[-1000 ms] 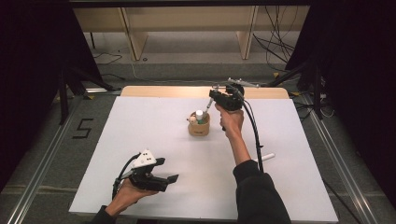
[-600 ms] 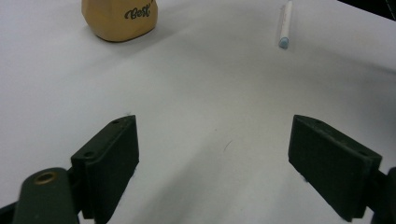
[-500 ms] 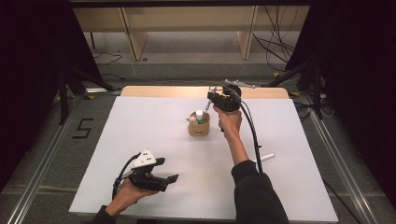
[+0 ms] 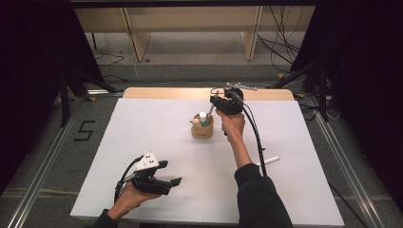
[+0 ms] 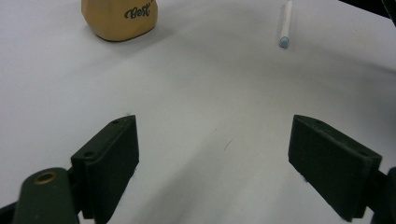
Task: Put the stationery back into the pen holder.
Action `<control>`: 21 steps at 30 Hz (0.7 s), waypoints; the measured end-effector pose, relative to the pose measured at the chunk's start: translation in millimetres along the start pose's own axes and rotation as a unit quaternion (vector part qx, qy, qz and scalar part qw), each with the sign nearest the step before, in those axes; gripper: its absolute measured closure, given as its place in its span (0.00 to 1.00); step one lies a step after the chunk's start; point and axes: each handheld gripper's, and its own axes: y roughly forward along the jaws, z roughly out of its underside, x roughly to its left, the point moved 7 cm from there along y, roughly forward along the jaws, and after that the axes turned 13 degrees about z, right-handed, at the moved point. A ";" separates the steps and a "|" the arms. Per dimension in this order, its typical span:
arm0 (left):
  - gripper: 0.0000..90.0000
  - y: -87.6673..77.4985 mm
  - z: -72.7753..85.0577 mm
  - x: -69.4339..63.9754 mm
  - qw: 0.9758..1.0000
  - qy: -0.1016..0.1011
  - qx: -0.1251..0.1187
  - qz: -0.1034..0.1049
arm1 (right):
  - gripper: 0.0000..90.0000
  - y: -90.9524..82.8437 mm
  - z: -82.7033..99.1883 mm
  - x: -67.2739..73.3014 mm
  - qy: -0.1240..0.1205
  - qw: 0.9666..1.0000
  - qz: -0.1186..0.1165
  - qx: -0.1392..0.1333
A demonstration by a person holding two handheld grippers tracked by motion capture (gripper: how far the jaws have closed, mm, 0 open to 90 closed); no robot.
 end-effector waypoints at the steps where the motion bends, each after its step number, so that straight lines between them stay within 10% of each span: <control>1: 0.17 0.0 0.0 0.0 1.000 0.000 0.000 0.000 | 0.88 0.4 0.6 0.6 -0.002 1.000 0.000 0.001; 21: 0.18 -0.1 0.5 1.1 1.000 -0.001 0.001 -0.002 | 0.59 -21.0 -8.4 -6.8 0.010 0.999 -0.045 -0.008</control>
